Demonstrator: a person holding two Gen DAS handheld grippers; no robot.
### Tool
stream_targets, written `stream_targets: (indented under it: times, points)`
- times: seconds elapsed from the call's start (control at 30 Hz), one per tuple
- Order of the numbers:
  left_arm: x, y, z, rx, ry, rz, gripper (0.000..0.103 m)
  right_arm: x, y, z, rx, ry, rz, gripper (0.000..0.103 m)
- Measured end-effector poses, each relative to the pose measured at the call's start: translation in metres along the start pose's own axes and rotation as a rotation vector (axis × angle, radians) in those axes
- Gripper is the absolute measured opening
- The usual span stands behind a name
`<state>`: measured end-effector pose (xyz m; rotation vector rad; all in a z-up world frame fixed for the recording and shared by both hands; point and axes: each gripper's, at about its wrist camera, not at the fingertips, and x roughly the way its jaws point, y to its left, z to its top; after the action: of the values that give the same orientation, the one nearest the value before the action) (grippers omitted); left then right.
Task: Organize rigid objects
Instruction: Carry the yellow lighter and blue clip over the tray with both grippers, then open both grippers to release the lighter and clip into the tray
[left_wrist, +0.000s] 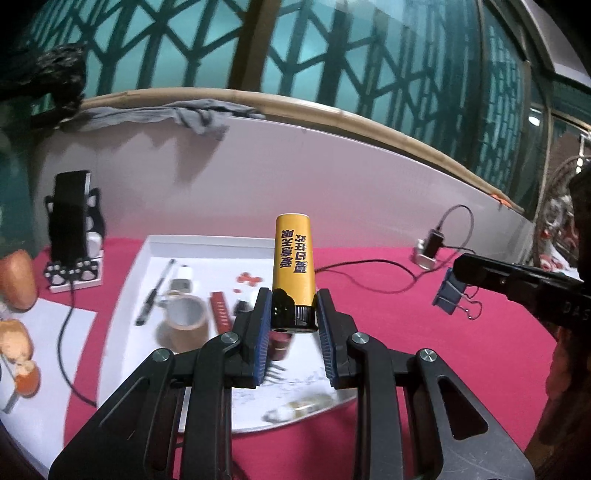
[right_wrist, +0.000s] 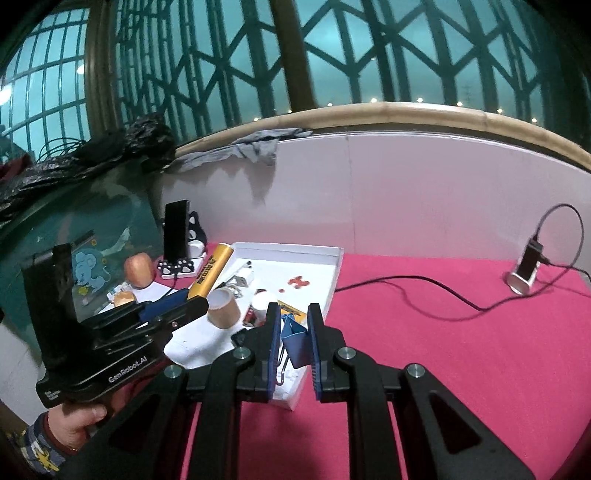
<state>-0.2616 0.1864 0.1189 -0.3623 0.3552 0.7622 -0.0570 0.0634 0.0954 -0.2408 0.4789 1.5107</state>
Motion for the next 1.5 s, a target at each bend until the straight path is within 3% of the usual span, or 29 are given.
stream_targets:
  times: [0.47, 0.83, 1.33, 1.5]
  points:
    - [0.009, 0.053, -0.001, -0.069, 0.022, 0.09, 0.024, 0.054, 0.047, 0.021, -0.085, 0.055, 0.058, 0.013]
    - [0.046, 0.092, 0.021, -0.101, 0.062, 0.156, 0.024, 0.109, 0.057, 0.027, -0.072, 0.129, 0.07, 0.013]
    - [0.111, 0.11, 0.034, -0.141, 0.142, 0.141, 0.024, 0.179, 0.041, 0.037, -0.048, 0.183, -0.038, 0.013]
    - [0.116, 0.107, 0.031, -0.113, 0.146, 0.175, 0.024, 0.19, 0.043, 0.035, -0.053, 0.188, -0.048, 0.014]
